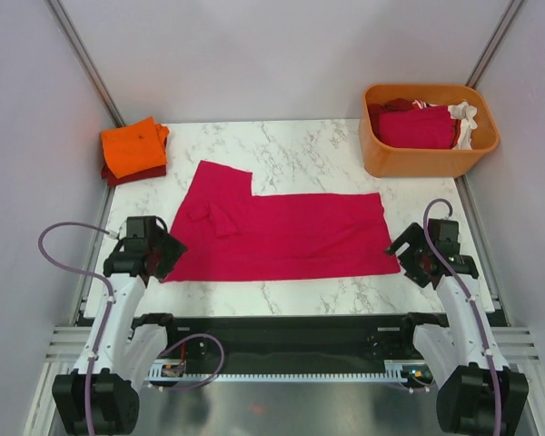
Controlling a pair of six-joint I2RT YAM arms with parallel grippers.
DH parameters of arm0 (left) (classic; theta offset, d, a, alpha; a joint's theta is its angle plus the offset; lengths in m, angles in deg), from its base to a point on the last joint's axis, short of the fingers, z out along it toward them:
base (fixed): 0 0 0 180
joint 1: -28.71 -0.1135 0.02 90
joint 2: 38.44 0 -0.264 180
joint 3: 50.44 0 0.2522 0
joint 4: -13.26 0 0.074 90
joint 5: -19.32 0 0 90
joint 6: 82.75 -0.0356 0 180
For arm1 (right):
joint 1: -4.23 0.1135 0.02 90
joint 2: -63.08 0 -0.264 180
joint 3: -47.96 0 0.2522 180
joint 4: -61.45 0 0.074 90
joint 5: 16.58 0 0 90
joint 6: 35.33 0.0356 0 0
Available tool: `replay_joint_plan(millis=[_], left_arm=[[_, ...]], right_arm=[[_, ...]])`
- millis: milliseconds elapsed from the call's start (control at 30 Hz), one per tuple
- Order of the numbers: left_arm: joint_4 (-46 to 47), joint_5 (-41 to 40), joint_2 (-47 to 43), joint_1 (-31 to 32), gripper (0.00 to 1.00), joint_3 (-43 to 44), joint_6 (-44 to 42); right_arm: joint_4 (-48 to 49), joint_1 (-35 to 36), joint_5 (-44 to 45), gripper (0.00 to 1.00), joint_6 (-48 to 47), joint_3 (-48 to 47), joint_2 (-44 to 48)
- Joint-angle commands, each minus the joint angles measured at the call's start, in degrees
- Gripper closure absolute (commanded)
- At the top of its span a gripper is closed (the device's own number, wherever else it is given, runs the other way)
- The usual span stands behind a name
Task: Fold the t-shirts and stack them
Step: Fold the tshirt
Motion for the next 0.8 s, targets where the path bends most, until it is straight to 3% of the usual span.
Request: replay_joint_plan(millis=[0, 133, 200, 333, 433, 600, 767], left_arm=[[-4.45, 5.23, -3.15, -0.35, 0.32, 2.70, 0.04], [-5.70, 1.21, -7.47, -0.35, 0.22, 10.07, -3.82], [0.88, 2.15, -5.38, -0.35, 0.20, 12.44, -9.15], [10.20, 6.89, 8.76, -0.35, 0.24, 19.56, -16.38], [16.95, 6.02, 23.77, -0.44, 0.28, 27.01, -21.57], [20.33, 11.38, 50.90, -0.35, 0.30, 44.58, -26.93], [20.68, 20.26, 68.18, -0.44, 0.32, 58.05, -31.07]], right_arm=[[-5.21, -0.23, -3.47, 0.06, -0.71, -1.16, 1.77], [-5.76, -0.23, -3.49, 0.02, -1.94, -7.20, 5.11], [-1.04, -0.23, -5.31, 0.02, -4.30, -10.20, 4.85], [5.05, 0.39, -9.88, 0.03, -7.21, -15.55, -4.42], [6.81, 1.09, -12.44, 0.02, -9.49, -19.78, -10.33], [9.19, 1.35, -13.50, 0.03, -9.85, -22.43, -11.49], [8.57, 2.06, -14.47, 0.02, -10.56, -23.14, -11.58]])
